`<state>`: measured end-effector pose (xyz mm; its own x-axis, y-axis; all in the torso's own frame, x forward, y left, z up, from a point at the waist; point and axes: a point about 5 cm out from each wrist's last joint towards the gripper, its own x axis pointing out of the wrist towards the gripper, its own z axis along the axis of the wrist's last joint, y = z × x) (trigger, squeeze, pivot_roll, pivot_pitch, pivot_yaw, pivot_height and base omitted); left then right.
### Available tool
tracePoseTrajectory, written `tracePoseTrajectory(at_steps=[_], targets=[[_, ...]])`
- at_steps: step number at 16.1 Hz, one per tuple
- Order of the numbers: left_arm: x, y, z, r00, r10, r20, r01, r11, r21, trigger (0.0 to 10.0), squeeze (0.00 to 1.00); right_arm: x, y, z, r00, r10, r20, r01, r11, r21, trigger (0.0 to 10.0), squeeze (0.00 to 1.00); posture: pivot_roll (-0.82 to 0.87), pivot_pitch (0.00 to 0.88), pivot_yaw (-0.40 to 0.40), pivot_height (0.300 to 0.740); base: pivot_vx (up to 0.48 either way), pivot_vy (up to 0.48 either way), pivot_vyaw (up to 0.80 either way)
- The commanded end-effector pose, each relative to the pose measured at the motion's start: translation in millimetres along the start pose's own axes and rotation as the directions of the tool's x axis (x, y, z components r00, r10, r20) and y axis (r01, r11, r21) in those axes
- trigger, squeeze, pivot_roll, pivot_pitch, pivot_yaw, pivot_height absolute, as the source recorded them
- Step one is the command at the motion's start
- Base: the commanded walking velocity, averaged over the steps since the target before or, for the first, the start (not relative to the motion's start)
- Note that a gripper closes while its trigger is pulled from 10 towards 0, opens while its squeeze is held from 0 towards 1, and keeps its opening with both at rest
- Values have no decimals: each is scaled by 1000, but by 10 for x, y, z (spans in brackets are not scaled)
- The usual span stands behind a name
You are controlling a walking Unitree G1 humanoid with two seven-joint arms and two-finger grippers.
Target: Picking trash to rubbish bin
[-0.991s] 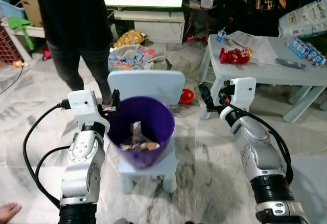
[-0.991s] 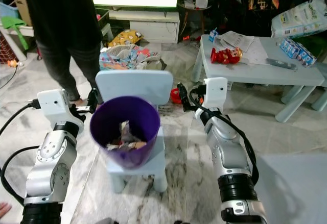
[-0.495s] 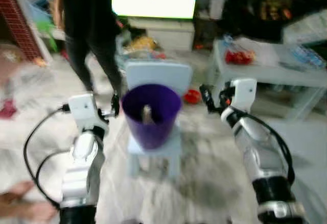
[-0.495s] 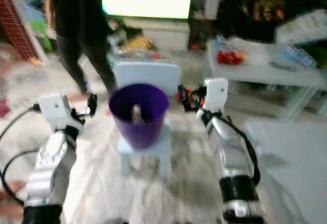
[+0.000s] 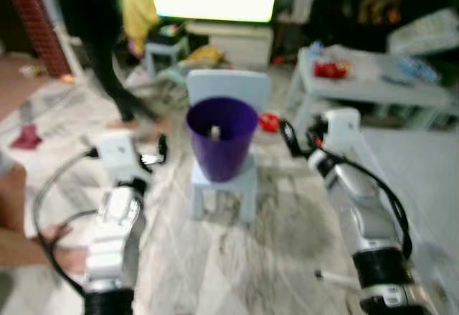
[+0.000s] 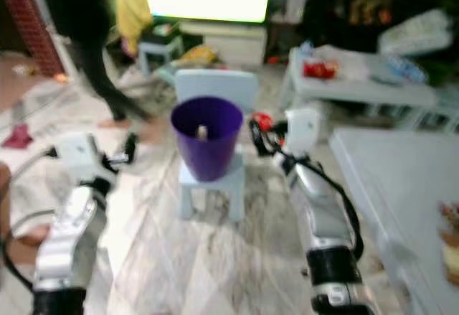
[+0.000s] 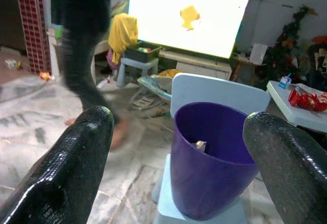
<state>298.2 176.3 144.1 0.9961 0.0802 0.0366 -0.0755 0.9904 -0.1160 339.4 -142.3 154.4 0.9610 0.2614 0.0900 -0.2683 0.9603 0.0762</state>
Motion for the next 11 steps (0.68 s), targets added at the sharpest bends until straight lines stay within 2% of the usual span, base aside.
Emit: tracePoseTrajectory(at_steps=[1, 2, 4, 6, 9, 11], targets=[[-6, -46, -20, 1000, -12, -9, 11, 1000, -4, 10000, 0, 3, -36, 29, 1000, -14, 0, 14, 1000, -13, 10000, 1000, 49, 0, -53, 740, -352, 0, 0], [-4, -51, -19, 1000, -12, -8, 12, 1000, -5, 10000, 0, 1, -41, 34, 1000, -15, 0, 15, 1000, -16, 10000, 1000, 48, 0, -54, 740, -345, 0, 0], [2, -67, -13, 1000, -17, -3, 17, 1000, -2, 10000, 0, 2, -42, 36, 1000, -16, -1, 16, 1000, -17, 10000, 992, 48, 0, -53, 740, 0, 0, 0], [7, -79, -5, 1000, -25, 6, 25, 1000, -3, 10000, 0, 4, -39, 35, 1000, -15, -5, 15, 1000, -18, 10000, 882, 48, 0, -52, 740, 0, 0, 0], [19, -80, 17, 1000, -28, 14, 28, 999, -18, 10000, 0, 11, -28, 33, 1000, -14, -9, 14, 1000, -18, 10000, 690, 47, 0, -48, 740, 0, 0, -765], [24, -73, 20, 1000, -26, 13, 26, 999, -24, 10000, 0, 9, -26, 32, 1000, -15, -9, 15, 1000, -19, 10000, 663, 46, 0, -47, 740, 0, 0, -763]])
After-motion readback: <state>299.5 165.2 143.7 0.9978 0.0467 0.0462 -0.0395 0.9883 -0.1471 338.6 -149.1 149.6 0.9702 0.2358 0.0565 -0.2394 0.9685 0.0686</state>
